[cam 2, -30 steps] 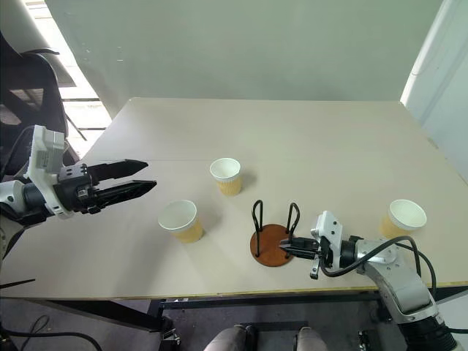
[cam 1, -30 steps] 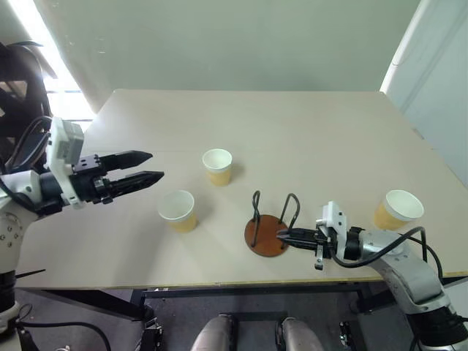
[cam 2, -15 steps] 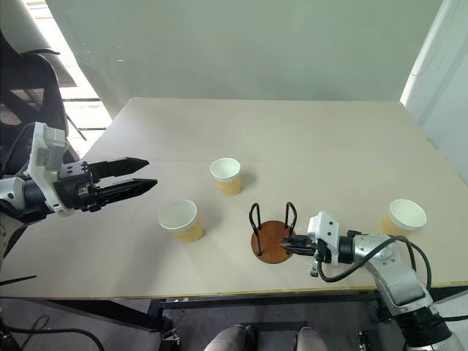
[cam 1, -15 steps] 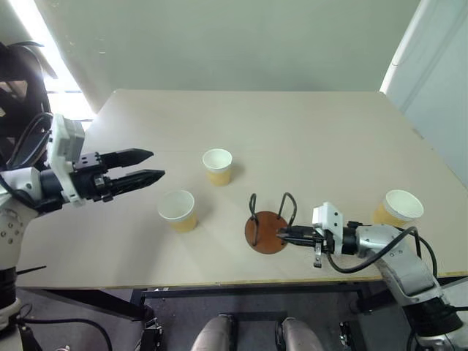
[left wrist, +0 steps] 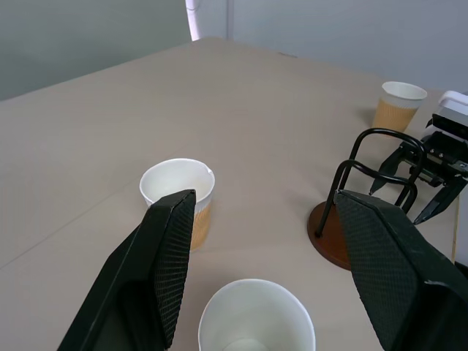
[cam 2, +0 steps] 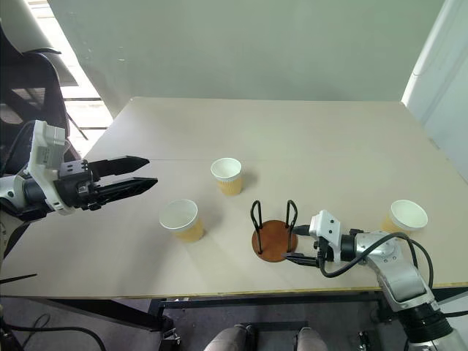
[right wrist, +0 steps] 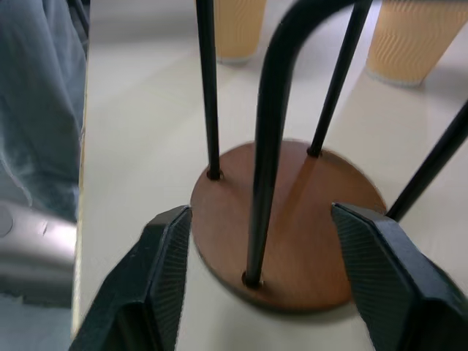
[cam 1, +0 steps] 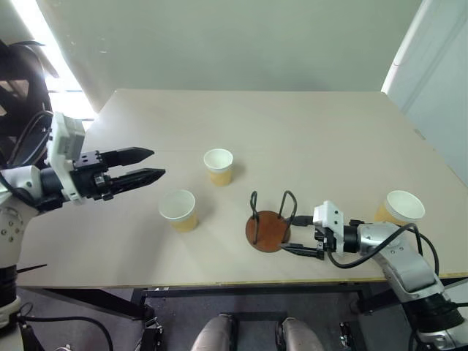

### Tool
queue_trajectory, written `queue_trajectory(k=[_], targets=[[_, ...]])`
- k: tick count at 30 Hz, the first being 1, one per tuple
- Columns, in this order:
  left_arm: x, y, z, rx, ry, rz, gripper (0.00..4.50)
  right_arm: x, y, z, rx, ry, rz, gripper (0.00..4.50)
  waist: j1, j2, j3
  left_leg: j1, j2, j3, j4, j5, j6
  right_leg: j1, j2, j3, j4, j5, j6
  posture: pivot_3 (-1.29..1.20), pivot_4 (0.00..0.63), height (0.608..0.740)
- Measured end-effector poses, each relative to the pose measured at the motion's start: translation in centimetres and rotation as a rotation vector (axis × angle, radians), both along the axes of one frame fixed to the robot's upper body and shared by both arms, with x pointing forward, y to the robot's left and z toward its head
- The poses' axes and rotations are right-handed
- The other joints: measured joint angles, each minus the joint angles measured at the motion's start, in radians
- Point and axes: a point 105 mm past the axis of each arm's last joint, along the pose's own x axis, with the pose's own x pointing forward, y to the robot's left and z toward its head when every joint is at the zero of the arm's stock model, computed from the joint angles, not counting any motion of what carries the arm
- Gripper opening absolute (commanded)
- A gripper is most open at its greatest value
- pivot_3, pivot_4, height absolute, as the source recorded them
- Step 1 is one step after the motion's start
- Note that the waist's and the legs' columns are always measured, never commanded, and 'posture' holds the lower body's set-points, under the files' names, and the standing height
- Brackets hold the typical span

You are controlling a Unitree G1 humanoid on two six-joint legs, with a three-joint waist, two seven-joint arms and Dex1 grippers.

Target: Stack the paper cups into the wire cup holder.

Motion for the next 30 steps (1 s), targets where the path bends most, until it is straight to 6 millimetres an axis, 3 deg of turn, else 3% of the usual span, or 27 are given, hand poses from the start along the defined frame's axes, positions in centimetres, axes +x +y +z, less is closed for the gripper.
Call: queue_trajectory(k=[10,16,22,26,30], targets=[[0.4,0.5,0.2,0.014,-0.003,0.009,3.25,-0.9,-5.4,4.4,-0.17,0.018,-0.076,3.0,0.002,-0.002,0.0,0.0,0.0,0.0,0.0,0.0,0.0,0.0,0.0,0.0,0.0,-0.002,0.0,0.0,0.15,0.74],[0.9,0.0,0.0,0.022,-0.006,-0.019,3.25,-1.6,-7.2,7.1,-0.252,0.004,-0.083,3.0,0.002,-0.003,0.0,-0.001,0.0,0.0,-0.001,0.0,0.0,0.0,0.0,0.0,-0.001,-0.003,0.001,0.0,0.15,0.74],[1.3,-0.9,0.4,0.025,-0.025,-0.051,3.25,-0.4,-9.1,11.4,-0.333,-0.138,-0.152,3.0,0.002,-0.003,0.0,-0.001,0.0,0.0,-0.001,-0.001,0.001,0.0,0.0,0.0,-0.001,-0.004,0.002,0.0,0.15,0.74],[1.4,-0.7,0.3,0.02,-0.022,-0.048,3.25,0.9,-12.0,12.0,-0.411,-0.165,-0.276,3.0,0.002,-0.003,0.0,-0.001,0.0,0.0,-0.001,-0.001,0.001,0.0,0.0,0.0,-0.001,-0.004,0.004,0.0,0.15,0.74],[1.4,-0.7,0.3,0.02,-0.022,-0.048,3.25,1.3,-13.3,12.5,-0.433,-0.178,-0.321,3.0,0.002,-0.002,0.0,-0.001,0.0,0.0,-0.001,-0.001,0.002,0.0,0.0,0.0,0.0,-0.005,0.006,0.0,0.15,0.74]])
